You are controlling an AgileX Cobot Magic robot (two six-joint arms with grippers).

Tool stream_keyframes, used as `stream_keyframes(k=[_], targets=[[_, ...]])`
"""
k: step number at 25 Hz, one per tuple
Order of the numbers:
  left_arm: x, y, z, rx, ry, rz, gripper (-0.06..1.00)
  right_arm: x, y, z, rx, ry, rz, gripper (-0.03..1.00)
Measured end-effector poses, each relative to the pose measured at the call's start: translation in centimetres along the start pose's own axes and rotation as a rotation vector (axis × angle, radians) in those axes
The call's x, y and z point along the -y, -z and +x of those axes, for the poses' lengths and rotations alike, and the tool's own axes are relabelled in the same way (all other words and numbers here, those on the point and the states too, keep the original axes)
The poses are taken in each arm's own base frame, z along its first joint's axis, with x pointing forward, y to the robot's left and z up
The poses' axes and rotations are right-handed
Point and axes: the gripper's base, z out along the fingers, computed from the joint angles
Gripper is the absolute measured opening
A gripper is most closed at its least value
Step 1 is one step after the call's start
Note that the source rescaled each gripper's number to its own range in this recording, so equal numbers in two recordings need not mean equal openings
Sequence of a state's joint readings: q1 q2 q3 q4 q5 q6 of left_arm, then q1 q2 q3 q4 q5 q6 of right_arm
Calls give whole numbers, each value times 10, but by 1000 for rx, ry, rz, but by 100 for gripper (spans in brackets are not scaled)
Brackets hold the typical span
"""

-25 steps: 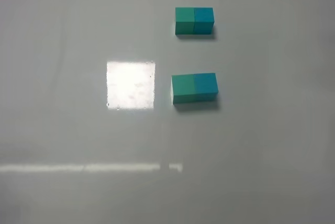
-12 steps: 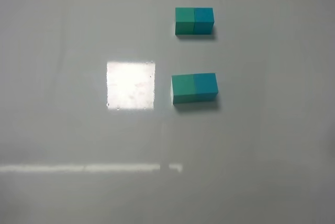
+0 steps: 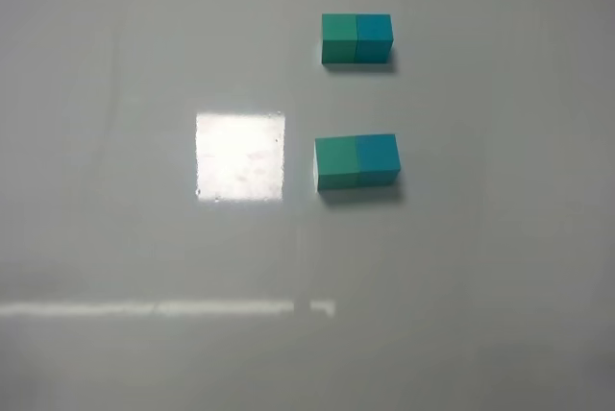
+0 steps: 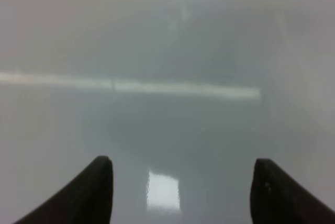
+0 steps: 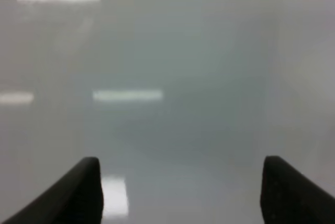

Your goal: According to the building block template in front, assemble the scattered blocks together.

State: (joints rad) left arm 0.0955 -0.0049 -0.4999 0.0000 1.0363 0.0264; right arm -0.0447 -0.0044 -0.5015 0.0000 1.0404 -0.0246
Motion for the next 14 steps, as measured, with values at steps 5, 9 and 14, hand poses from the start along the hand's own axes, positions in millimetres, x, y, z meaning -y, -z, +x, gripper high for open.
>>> stream_keyframes(k=[5, 9, 14], targets=[[0, 0, 0, 0, 0, 0, 58, 0, 0, 0, -2, -25, 0, 78], [0, 0, 0, 0, 2, 0, 58, 0, 0, 0, -2, -25, 0, 78], [0, 0, 0, 0, 2, 0, 58, 0, 0, 0, -2, -25, 0, 78]])
